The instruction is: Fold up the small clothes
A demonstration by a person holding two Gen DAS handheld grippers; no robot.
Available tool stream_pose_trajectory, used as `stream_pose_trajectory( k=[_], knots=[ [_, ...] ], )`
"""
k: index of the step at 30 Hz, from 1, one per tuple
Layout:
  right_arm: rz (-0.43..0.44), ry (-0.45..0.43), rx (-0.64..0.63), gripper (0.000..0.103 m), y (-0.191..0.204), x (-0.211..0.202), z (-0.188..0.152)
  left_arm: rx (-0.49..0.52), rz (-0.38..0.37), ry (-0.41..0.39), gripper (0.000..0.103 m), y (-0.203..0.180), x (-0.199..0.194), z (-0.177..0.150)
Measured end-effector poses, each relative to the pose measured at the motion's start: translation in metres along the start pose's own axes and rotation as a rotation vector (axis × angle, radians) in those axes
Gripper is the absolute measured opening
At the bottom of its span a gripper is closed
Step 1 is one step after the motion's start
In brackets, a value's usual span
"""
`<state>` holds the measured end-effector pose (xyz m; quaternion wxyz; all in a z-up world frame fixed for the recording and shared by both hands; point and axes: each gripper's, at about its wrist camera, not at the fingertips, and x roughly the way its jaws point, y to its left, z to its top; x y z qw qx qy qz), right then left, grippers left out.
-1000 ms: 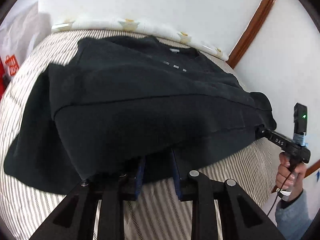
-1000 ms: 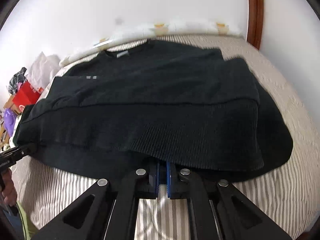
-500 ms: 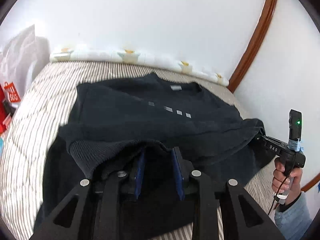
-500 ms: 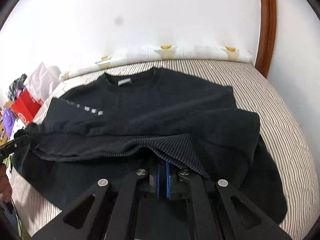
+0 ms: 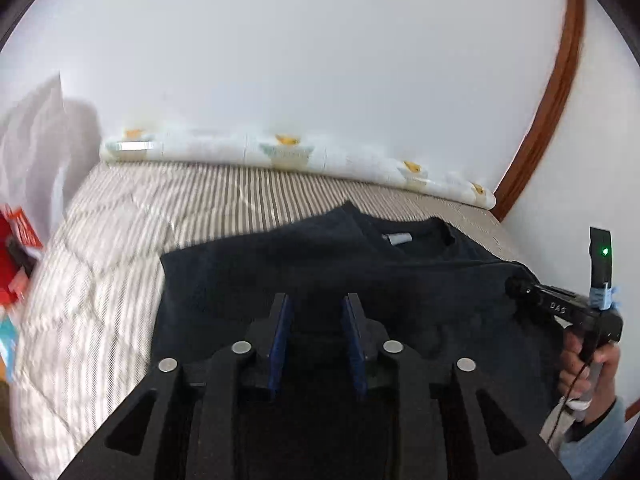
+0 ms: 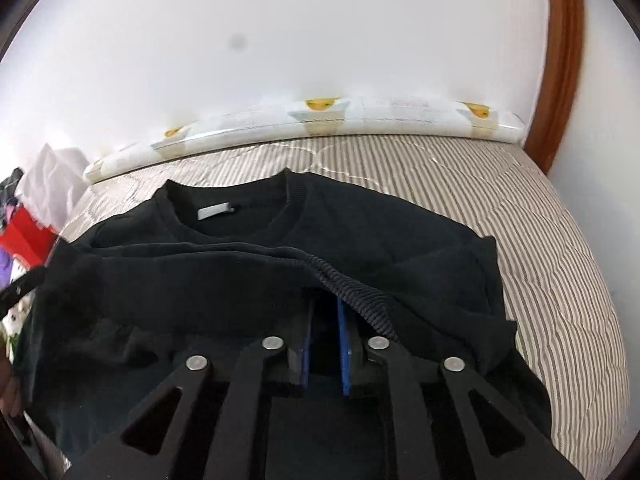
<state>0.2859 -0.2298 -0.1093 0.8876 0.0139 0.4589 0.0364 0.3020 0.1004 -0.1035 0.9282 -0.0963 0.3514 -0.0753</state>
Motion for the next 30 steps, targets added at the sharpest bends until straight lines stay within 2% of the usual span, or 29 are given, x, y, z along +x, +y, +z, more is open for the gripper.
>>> stream_pose_trajectory(
  k=[2,6,7,9,13,15,17,19,21,24,27,29,30],
  knots=[
    [0.029,-0.031,-0.02,0.019,-0.001,-0.007,0.003,0.022,0.012,-0.022,0.046,0.001,-0.005,0.001],
    [0.037,-0.041,-0.009,0.025,0.002,-0.016,0.015,0.024,0.033,-0.006,0.046,0.008,-0.009,-0.005],
    [0.031,-0.076,-0.005,0.028,0.002,-0.027,0.019,0.018,0.038,-0.004,0.046,0.011,-0.01,-0.006],
    [0.034,-0.132,-0.013,0.047,0.004,-0.047,0.023,0.008,0.046,0.002,0.046,0.016,-0.012,-0.009],
    [-0.004,-0.223,-0.084,0.059,0.005,-0.089,0.02,0.019,0.107,0.037,0.052,0.031,-0.016,-0.012],
    [-0.03,-0.241,-0.118,0.073,0.003,-0.1,0.014,0.03,0.131,0.069,0.053,0.038,-0.014,-0.012],
    [-0.058,-0.238,-0.159,0.079,-0.003,-0.103,0.004,0.027,0.134,0.074,0.053,0.044,-0.014,-0.011],
    [-0.092,-0.211,-0.171,0.08,-0.013,-0.094,-0.005,0.027,0.139,0.076,0.053,0.048,-0.011,-0.009],
    [-0.104,-0.145,-0.152,0.08,-0.023,-0.077,-0.011,0.037,0.142,0.084,0.053,0.05,-0.001,-0.006],
    [-0.123,-0.082,-0.156,0.08,-0.032,-0.053,-0.017,0.008,0.129,0.121,0.053,0.057,0.015,-0.003],
    [-0.083,-0.068,-0.182,0.079,-0.031,-0.038,-0.02,-0.02,0.082,0.146,0.053,0.061,0.026,-0.003],
    [-0.109,-0.06,-0.21,0.079,-0.026,-0.026,-0.02,-0.032,0.077,0.155,0.053,0.063,0.032,-0.003],
    [-0.12,-0.05,-0.223,0.072,-0.023,-0.02,-0.019,-0.039,0.073,0.157,0.053,0.064,0.035,-0.002]
  ],
)
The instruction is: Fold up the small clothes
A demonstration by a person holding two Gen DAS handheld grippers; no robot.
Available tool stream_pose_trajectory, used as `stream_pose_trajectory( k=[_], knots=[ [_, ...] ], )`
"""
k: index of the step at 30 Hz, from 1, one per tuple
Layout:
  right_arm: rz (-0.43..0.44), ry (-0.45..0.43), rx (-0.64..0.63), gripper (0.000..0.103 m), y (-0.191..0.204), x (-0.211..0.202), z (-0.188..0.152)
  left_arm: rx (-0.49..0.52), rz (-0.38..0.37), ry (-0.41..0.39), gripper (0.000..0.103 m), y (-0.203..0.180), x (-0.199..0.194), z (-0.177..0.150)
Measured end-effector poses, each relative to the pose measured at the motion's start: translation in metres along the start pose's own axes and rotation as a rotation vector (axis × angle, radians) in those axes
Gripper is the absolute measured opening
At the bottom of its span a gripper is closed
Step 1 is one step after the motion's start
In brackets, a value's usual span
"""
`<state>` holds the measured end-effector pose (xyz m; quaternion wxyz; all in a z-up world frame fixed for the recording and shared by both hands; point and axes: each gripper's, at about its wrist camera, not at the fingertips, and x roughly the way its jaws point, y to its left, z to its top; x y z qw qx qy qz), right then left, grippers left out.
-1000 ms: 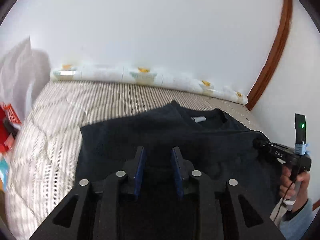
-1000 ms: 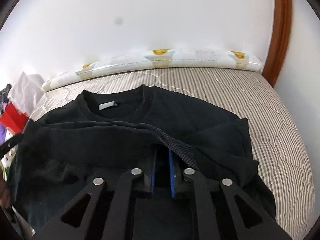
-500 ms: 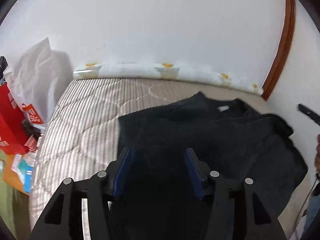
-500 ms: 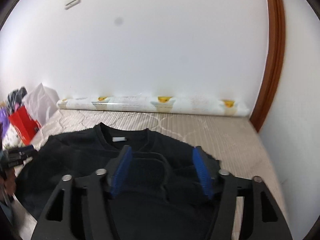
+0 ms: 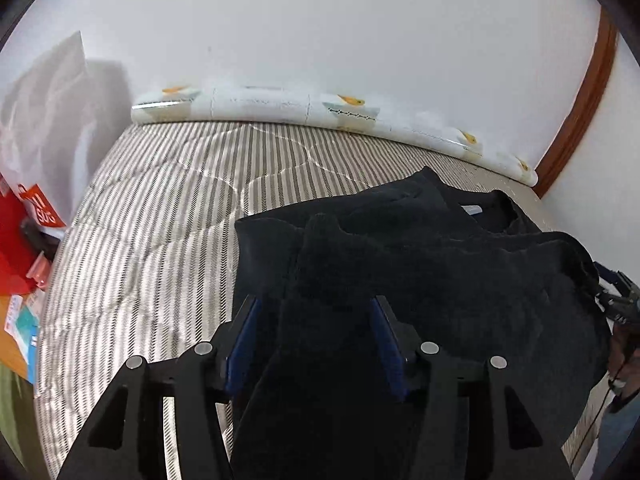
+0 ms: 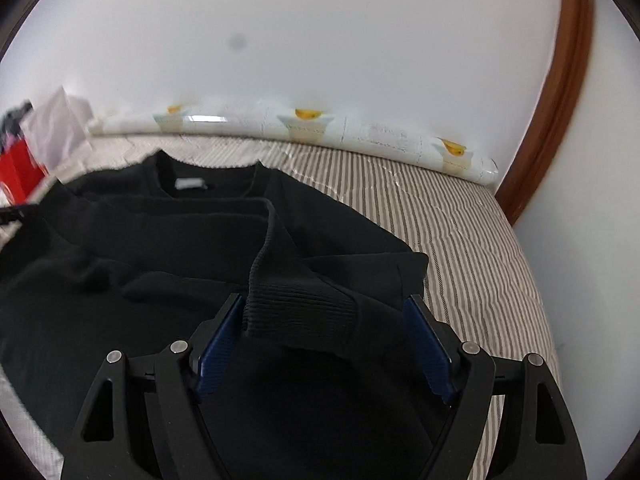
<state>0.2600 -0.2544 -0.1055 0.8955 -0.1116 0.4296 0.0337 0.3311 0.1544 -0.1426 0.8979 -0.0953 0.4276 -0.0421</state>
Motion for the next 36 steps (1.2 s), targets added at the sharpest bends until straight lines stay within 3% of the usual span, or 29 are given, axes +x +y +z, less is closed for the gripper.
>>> stream_pose_trajectory(
  k=[1,3,5,9,14,16,22,27,30,36],
  knots=[
    [-0.003,0.009,-0.016,0.065,0.003,0.006,0.002,-0.005,-0.003,0.0,0.052,0.0,0.002,0.001],
    [-0.032,0.031,-0.032,0.033,0.006,0.017,0.005,-0.005,-0.001,-0.004,0.047,-0.002,0.006,0.003],
    [-0.095,0.047,-0.026,0.025,0.002,0.029,0.012,-0.008,0.007,-0.008,0.039,-0.002,0.007,0.005],
    [-0.018,0.04,0.092,0.017,-0.024,0.042,0.027,-0.019,0.024,-0.037,0.019,0.001,0.006,0.009],
    [0.163,0.014,0.278,0.015,-0.057,0.048,0.034,-0.04,-0.003,-0.135,0.011,0.005,-0.011,0.012],
    [0.17,0.007,0.305,0.014,-0.06,0.05,0.032,-0.044,-0.008,-0.149,0.011,0.005,-0.012,0.015],
    [0.093,0.132,0.279,0.014,-0.051,0.09,0.023,-0.043,0.047,-0.086,0.011,0.0,0.011,0.017],
    [-0.031,0.125,0.195,0.029,-0.041,0.07,0.021,-0.035,0.061,-0.071,0.016,-0.001,0.008,0.014],
    [-0.099,0.139,0.146,0.029,-0.036,0.056,0.01,-0.012,0.079,-0.059,0.022,-0.005,0.003,0.01],
    [-0.211,0.15,0.235,0.032,-0.061,0.02,-0.009,0.024,0.09,-0.038,0.032,-0.012,-0.017,-0.013]
  ],
)
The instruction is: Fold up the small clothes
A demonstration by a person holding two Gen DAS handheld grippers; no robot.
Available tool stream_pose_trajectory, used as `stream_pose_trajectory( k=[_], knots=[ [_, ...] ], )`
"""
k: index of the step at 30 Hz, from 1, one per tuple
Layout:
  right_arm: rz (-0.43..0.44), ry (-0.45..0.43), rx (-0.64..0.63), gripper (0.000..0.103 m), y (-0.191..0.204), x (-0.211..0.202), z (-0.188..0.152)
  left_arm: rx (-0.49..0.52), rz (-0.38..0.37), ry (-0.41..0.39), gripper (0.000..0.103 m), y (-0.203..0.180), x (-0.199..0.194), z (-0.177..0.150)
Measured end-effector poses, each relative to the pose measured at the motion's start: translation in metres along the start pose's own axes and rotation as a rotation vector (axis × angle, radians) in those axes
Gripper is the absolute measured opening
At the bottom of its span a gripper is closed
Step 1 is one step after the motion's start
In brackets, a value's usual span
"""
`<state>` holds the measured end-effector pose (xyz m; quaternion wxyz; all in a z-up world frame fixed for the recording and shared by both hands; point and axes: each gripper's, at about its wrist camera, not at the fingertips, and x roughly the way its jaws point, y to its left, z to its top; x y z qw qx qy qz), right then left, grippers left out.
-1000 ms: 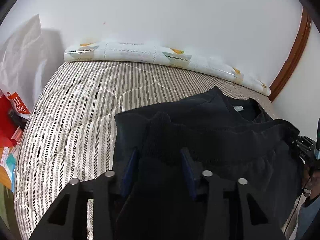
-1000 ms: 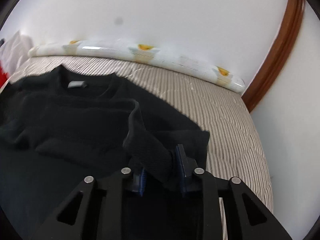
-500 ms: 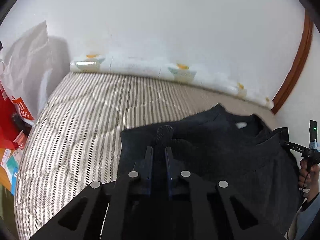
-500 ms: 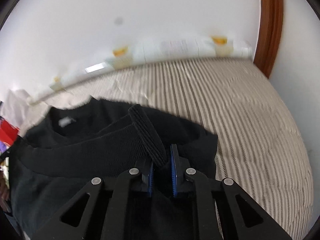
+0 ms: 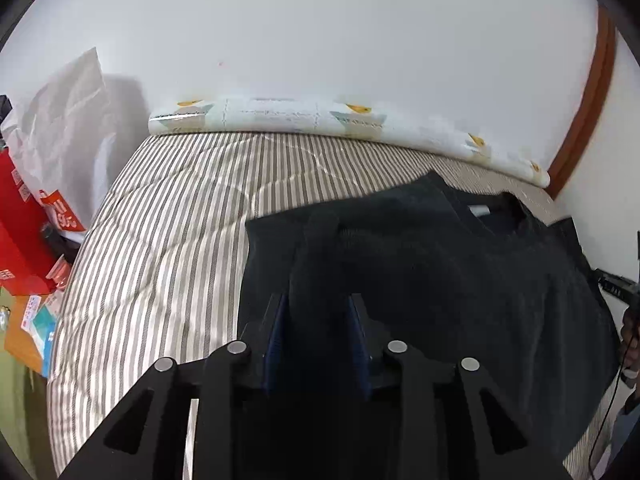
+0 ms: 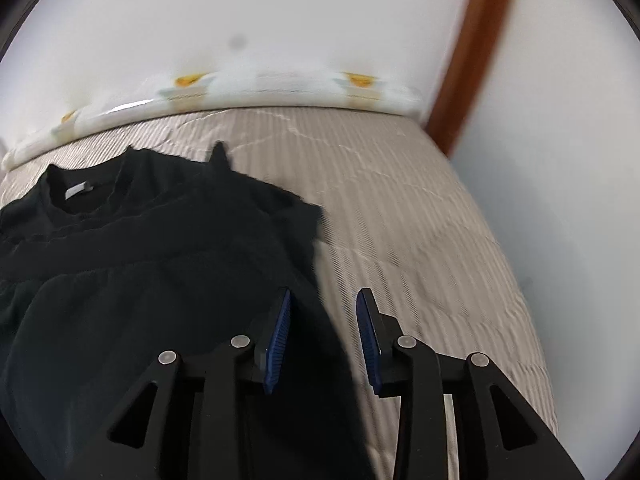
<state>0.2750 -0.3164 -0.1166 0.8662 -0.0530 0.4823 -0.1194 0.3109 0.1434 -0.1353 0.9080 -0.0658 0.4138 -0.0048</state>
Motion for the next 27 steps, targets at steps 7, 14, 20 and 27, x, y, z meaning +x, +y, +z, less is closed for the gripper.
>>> stream_pose_trajectory(
  k=[7,14,20,27],
  knots=[
    [0.038,-0.036,-0.037,0.037,0.002,-0.051,-0.046,0.028,0.013,0.007,0.038,-0.001,-0.031,-0.037],
    [0.025,0.003,-0.026,0.039,0.015,-0.077,-0.098,-0.004,0.015,0.024,0.041,0.012,-0.062,-0.085],
    [0.108,-0.08,-0.072,0.048,0.055,-0.127,-0.111,-0.024,0.032,-0.003,0.046,0.02,-0.094,-0.115],
    [0.251,-0.146,-0.153,0.06,0.141,-0.16,-0.117,-0.071,0.045,0.002,0.05,0.038,-0.123,-0.147]
  ],
)
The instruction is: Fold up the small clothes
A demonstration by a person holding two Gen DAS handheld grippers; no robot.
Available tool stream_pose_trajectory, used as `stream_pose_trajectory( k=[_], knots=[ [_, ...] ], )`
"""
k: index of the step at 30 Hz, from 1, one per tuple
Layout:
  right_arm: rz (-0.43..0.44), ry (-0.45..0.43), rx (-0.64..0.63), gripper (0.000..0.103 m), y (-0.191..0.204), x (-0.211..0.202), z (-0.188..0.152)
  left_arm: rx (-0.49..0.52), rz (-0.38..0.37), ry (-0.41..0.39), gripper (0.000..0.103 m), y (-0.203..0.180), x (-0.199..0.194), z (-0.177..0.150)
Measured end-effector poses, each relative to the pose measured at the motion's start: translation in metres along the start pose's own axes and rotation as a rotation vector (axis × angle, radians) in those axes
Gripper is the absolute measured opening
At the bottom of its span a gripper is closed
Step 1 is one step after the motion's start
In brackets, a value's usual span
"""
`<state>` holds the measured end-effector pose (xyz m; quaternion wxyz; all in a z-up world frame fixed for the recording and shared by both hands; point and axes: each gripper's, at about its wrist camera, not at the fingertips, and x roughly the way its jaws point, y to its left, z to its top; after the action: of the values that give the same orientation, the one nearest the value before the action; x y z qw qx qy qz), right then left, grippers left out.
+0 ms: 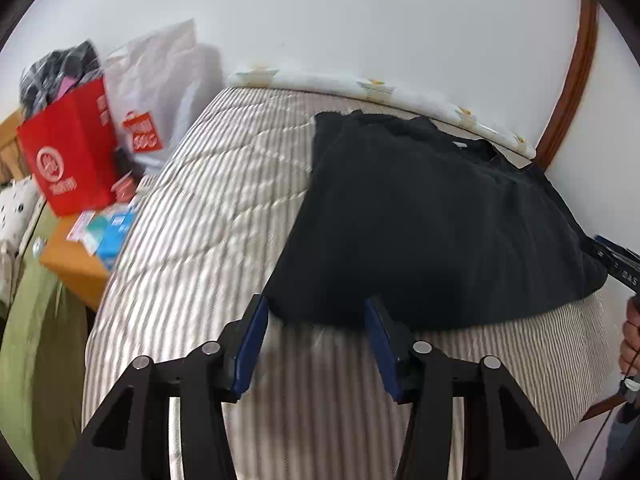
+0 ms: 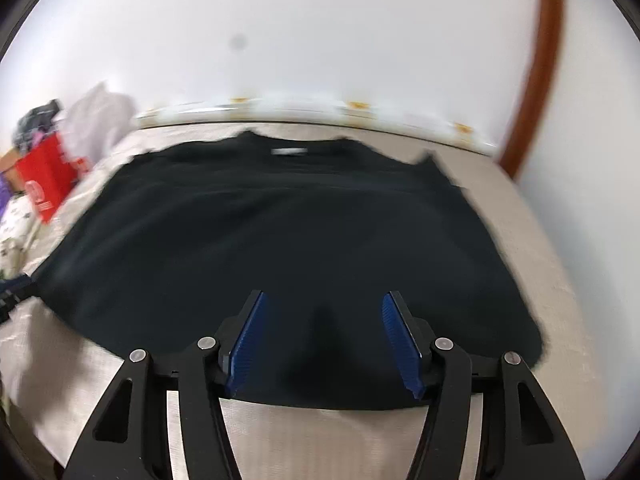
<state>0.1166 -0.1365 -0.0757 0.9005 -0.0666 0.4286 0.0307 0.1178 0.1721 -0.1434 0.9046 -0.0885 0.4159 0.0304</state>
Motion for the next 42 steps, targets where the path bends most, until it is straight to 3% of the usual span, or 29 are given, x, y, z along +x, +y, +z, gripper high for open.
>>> stream_pose_trajectory(
  k=[6,15,21,25,26,27,29,30,33,37,42],
  knots=[
    [0.145,0.011,-0.117,0.066,0.101,0.01,0.006,-0.092,-0.074,0.047,0.052,0.041,-0.016,-0.037],
    [0.313,-0.004,-0.474,0.069,0.245,0.006,-0.015,-0.141,-0.086,0.04,0.058,0.073,-0.029,-0.057],
    [0.259,0.02,-0.599,0.069,0.292,0.023,-0.027,-0.159,-0.098,0.036,0.058,0.083,-0.029,-0.059],
    [0.212,-0.018,-0.603,0.065,0.303,0.037,-0.023,-0.159,-0.094,0.037,0.059,0.085,-0.027,-0.057],
    [0.215,-0.028,-0.591,0.059,0.3,0.039,-0.021,-0.156,-0.09,0.038,0.059,0.085,-0.026,-0.057],
    [0.208,-0.035,-0.583,0.041,0.3,0.04,-0.019,-0.154,-0.086,0.038,0.059,0.085,-0.025,-0.057],
    [0.184,-0.06,-0.572,0.022,0.298,0.043,-0.014,-0.153,-0.078,0.037,0.059,0.084,-0.024,-0.055],
    [0.193,-0.065,-0.565,0.018,0.297,0.041,-0.012,-0.155,-0.073,0.039,0.06,0.082,-0.023,-0.053],
    [0.258,-0.082,-0.504,0.014,0.28,0.031,0.0,-0.148,-0.063,0.041,0.06,0.077,-0.02,-0.049],
    [0.315,-0.174,-0.353,0.014,0.234,-0.003,0.026,-0.116,-0.056,0.047,0.06,0.056,-0.012,-0.038],
    [0.317,-0.272,-0.148,0.013,0.141,-0.039,0.056,-0.053,-0.069,0.045,0.06,0.012,0.001,-0.02]
  ],
)
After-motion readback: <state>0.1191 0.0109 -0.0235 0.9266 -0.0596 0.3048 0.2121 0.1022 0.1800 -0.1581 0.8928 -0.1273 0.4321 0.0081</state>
